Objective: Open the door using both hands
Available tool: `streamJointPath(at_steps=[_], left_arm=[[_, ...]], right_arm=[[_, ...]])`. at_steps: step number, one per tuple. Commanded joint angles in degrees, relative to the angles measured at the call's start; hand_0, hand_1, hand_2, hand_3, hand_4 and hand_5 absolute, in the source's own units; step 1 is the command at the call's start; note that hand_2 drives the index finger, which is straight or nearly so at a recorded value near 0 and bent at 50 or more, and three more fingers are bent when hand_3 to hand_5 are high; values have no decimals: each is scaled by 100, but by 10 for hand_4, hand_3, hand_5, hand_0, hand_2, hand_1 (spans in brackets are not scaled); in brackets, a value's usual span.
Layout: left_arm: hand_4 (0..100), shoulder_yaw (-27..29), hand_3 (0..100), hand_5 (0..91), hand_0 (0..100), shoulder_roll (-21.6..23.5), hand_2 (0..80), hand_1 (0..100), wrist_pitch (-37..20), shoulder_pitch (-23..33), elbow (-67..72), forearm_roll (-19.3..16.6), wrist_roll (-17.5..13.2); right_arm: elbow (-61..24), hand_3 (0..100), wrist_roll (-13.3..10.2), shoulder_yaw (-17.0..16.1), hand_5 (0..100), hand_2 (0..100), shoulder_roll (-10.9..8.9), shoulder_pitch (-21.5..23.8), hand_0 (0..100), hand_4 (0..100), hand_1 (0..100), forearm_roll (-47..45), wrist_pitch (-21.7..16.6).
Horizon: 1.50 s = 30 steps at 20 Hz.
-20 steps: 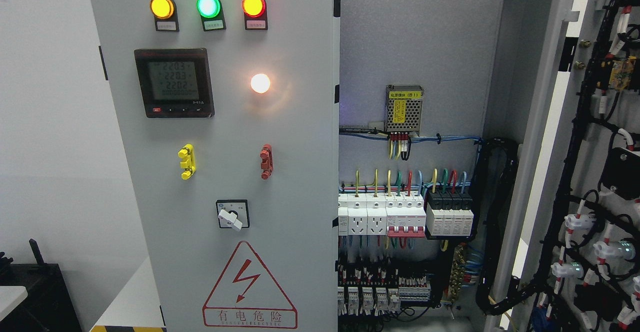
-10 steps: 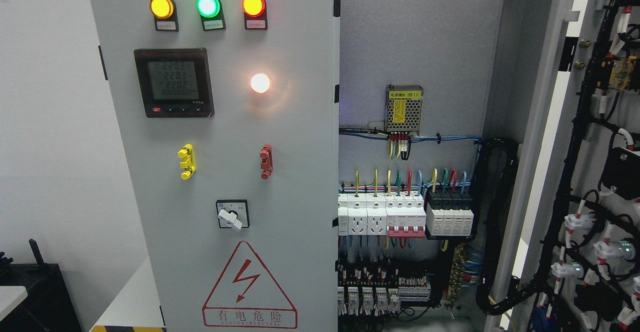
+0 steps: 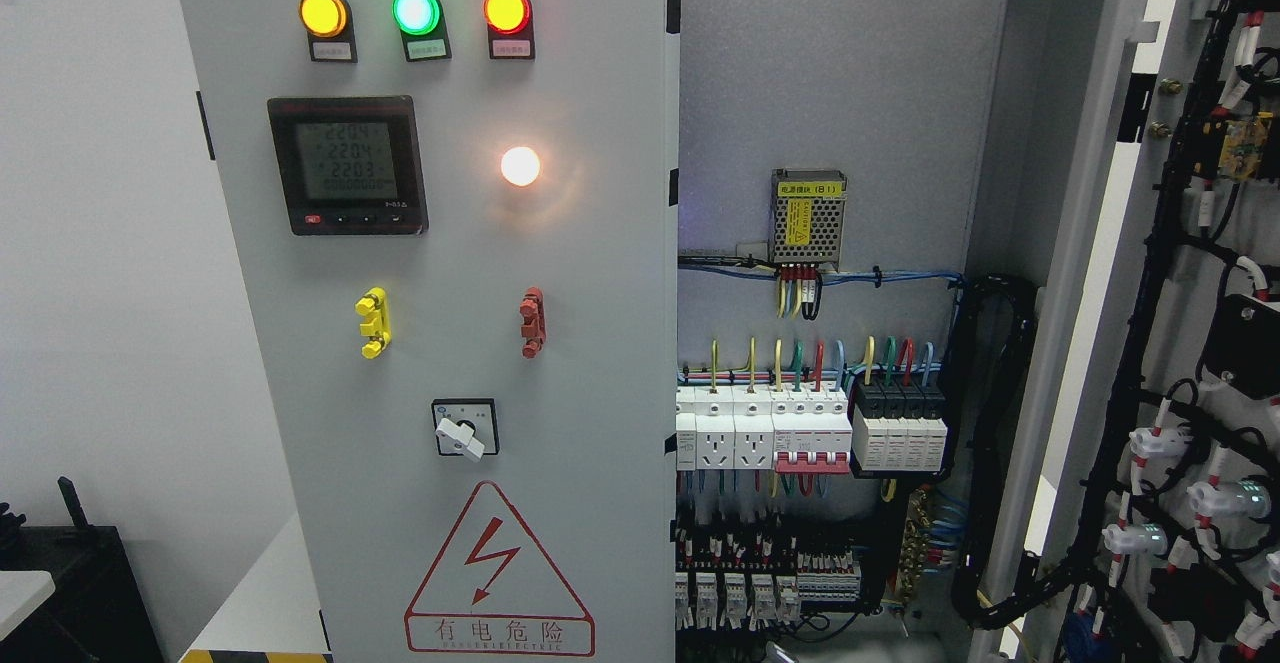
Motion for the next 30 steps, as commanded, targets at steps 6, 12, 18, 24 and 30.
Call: streamJointPath(at_steps=[6,12,18,24,30], left_arm=[[42,1,0,0,0,-193,0,0,1,0,-167,2,-1],[41,1,0,0,0,-193,0,0,1,0,-167,2,-1],[41,1,0,0,0,-193,0,0,1,0,-167,2,-1],[41,1,0,0,0,-193,0,0,1,0,-167,2,-1],[41,1,0,0,0,-193,0,0,1,0,-167,2,-1]], right_arm=[[424,0,1,205,0,0,-100,-731,0,0,0,-358,336],[424,0,10,205,0,0,-223,-1003,0,0,0,-367,476],[486,0,10,205,0,0,-224,-1179,0,0,0,-376,713],[468,0,2,214,0,0,-206,-1320,0,0,0,-885,1073],[477,0,10,214,0,0,-197,-1417,0,0,0,-956,1100]])
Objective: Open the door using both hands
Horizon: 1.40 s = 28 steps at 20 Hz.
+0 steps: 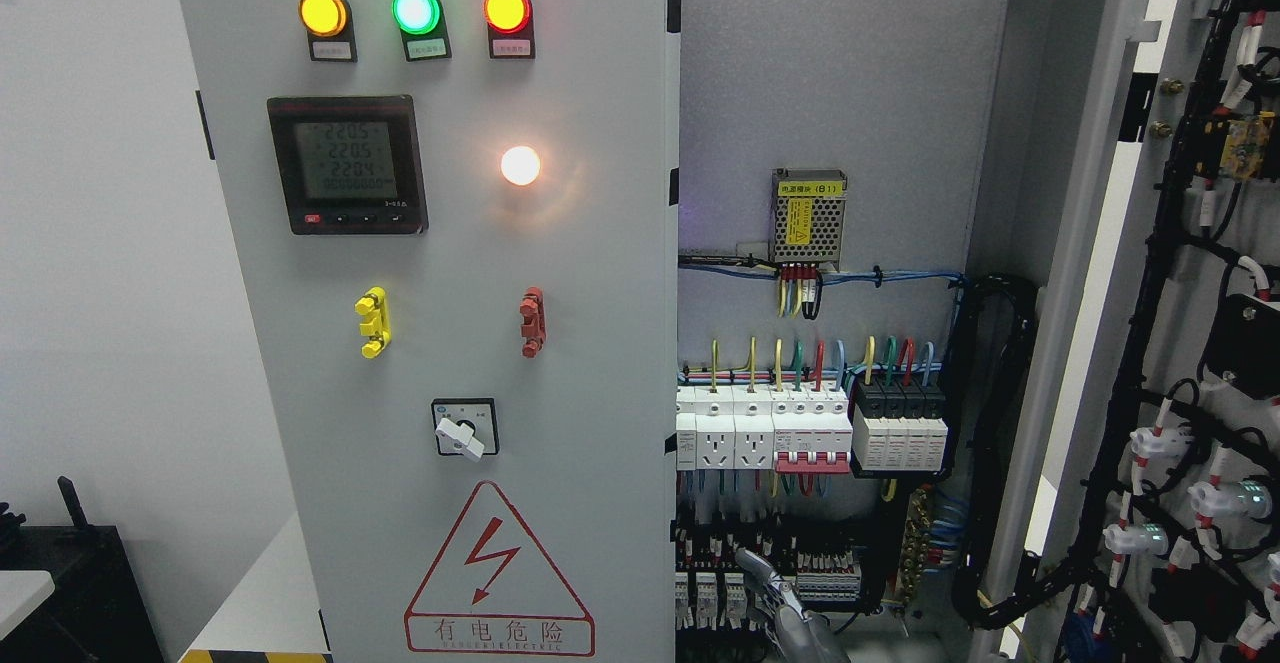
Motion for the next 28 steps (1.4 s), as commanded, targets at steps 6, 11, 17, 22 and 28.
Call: streamJointPath(at_steps=[6,11,17,22,28], left_arm=[[42,0,0,0,0,-193,0,0,1,0,-167,-8,2],[42,0,0,0,0,-193,0,0,1,0,-167,-8,2],[42,0,0,0,0,-193,0,0,1,0,-167,1,2],[42,0,0,0,0,-193,0,0,1,0,-167,1,2],[42,0,0,0,0,-193,0,0,1,0,-167,1,2]], right_arm=[[69,0,4,106,0,0,8,-213,0,0,0,-235,43],[183,0,4,141,0,0,26,-354,0,0,0,-350,315],[491,0,4,150,0,0,70,-582,0,0,0,-324,394],[614,0,4,229,0,0,61,-662,0,0,0,-333,508],[605,0,4,344,0,0,61,-767,0,0,0,-341,508]])
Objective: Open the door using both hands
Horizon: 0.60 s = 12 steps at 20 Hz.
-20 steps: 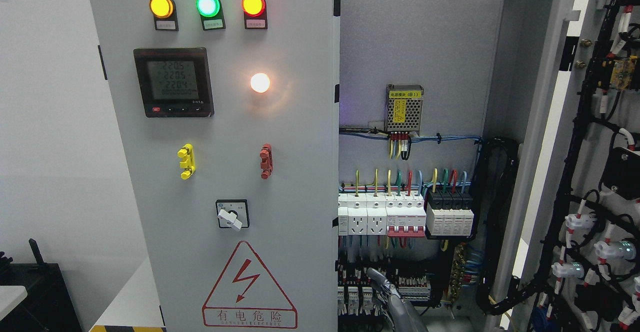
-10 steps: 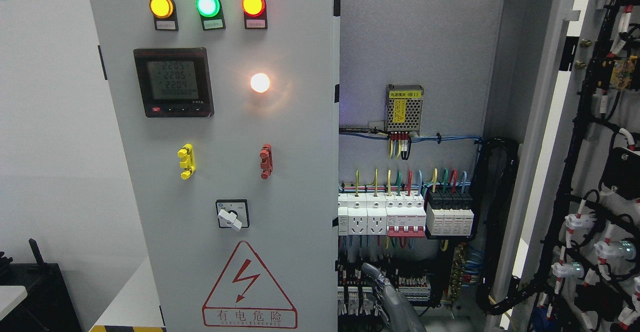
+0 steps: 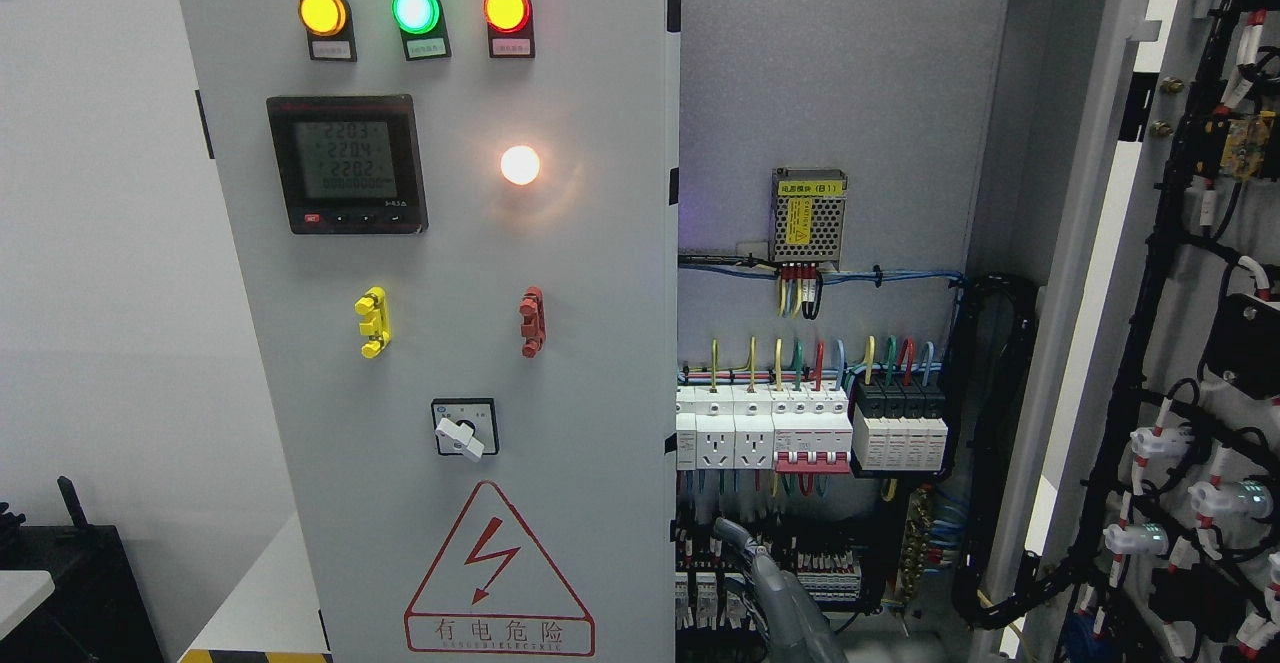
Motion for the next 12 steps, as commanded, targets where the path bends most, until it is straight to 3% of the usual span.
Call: streamJointPath(at_steps=[1,12], left_arm=[[42,0,0,0,0,-193,0,0,1,0,-167,1,3],[42,0,0,0,0,-193,0,0,1,0,-167,1,3]], right_arm=[[159,0,4,156,0,0,21,-105,0,0,0,-34,4],[308,0,12,253,0,0,12,-290,0,0,0,-254,12]])
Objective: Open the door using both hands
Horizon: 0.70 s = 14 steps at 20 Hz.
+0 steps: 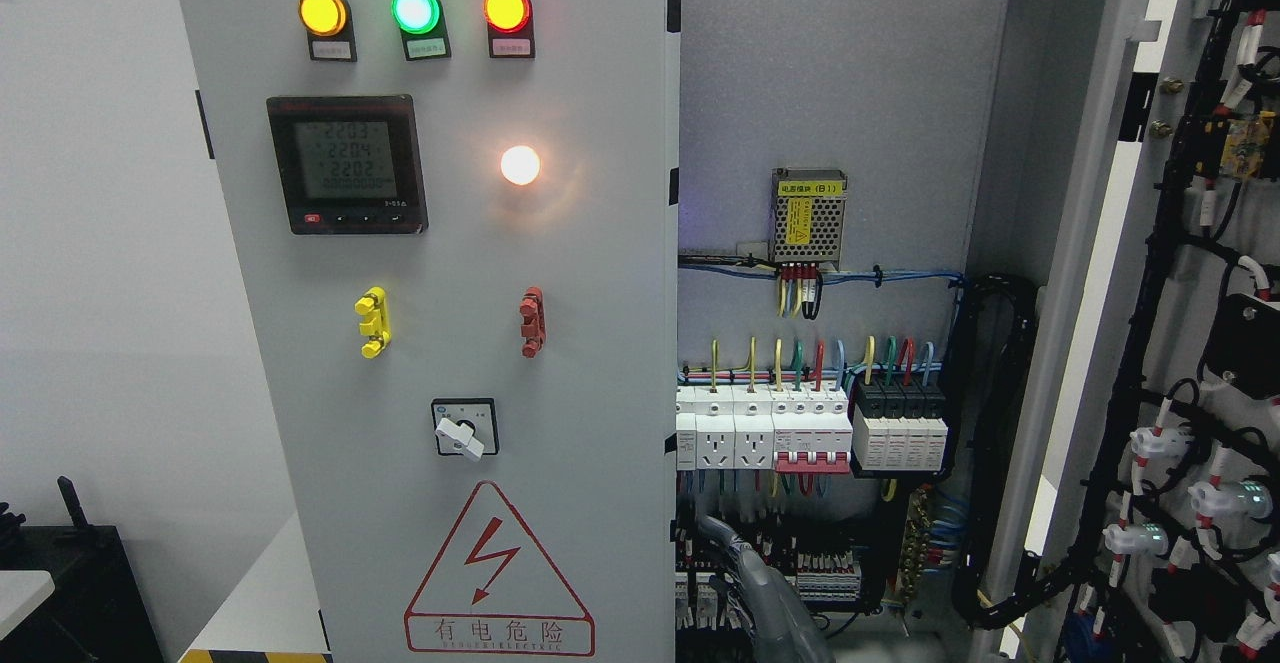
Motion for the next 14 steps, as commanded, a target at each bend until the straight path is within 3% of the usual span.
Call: streamJointPath(at_steps=[1,12,14], left_arm=[[42,0,0,0,0,-193,0,0,2,-1,-167,-7,3],[42,0,0,0,0,-193,0,0,2,-1,-167,1,3],[42,0,0,0,0,-193,0,0,2,-1,-167,1,3]], right_arm=[[179,0,4,97,0,0,4,-160,0,0,0,-46,6],[434,0,12,140,0,0,-5,-389,0,0,0,-301,6],[469,0,99,185,0,0,-5,-450,0,0,0,-309,6]])
